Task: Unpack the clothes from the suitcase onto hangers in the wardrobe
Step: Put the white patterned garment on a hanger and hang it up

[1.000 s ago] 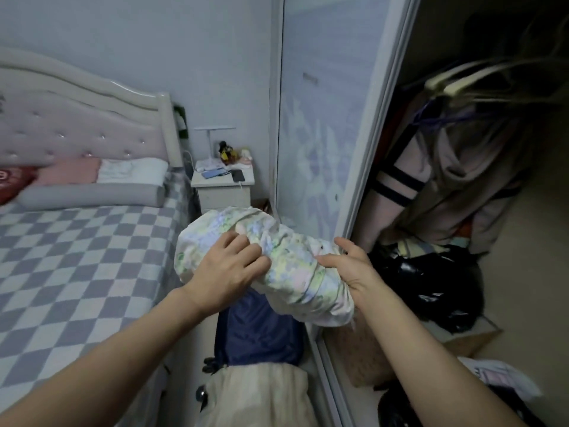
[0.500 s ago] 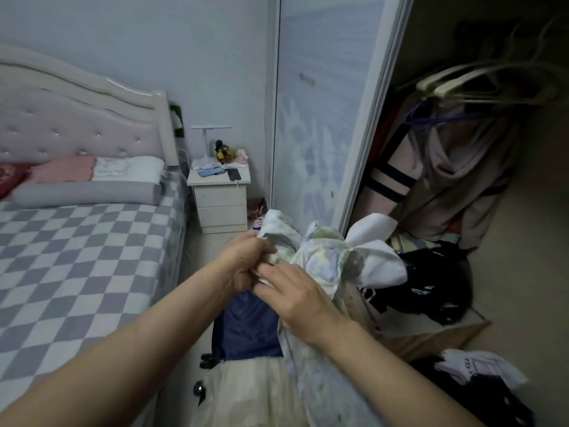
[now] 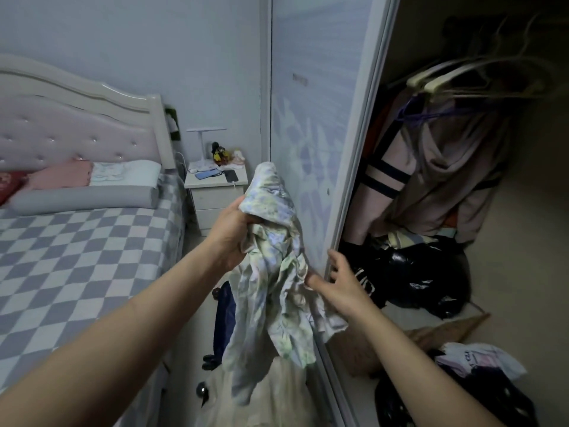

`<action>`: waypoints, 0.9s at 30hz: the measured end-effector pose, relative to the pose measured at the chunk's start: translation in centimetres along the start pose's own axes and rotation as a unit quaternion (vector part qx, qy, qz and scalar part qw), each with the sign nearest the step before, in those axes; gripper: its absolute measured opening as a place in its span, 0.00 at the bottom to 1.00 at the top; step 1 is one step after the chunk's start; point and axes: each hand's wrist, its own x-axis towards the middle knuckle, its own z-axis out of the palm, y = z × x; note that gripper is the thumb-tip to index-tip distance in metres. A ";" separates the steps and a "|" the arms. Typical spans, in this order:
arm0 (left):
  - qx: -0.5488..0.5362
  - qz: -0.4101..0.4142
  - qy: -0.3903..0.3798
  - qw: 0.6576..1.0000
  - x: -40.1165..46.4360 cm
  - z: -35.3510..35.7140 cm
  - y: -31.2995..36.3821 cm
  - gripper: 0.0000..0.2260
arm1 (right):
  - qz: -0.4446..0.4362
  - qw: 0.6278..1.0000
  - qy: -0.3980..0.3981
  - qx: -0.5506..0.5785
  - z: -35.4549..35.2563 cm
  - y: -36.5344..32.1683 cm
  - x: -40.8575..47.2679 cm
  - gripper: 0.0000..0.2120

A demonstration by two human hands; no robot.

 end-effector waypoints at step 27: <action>0.148 0.036 0.155 0.976 0.8 2.1 -1.2 0.08 | -0.241 0.922 0.303 -0.014 -4.2 -8.4 1.4 0.07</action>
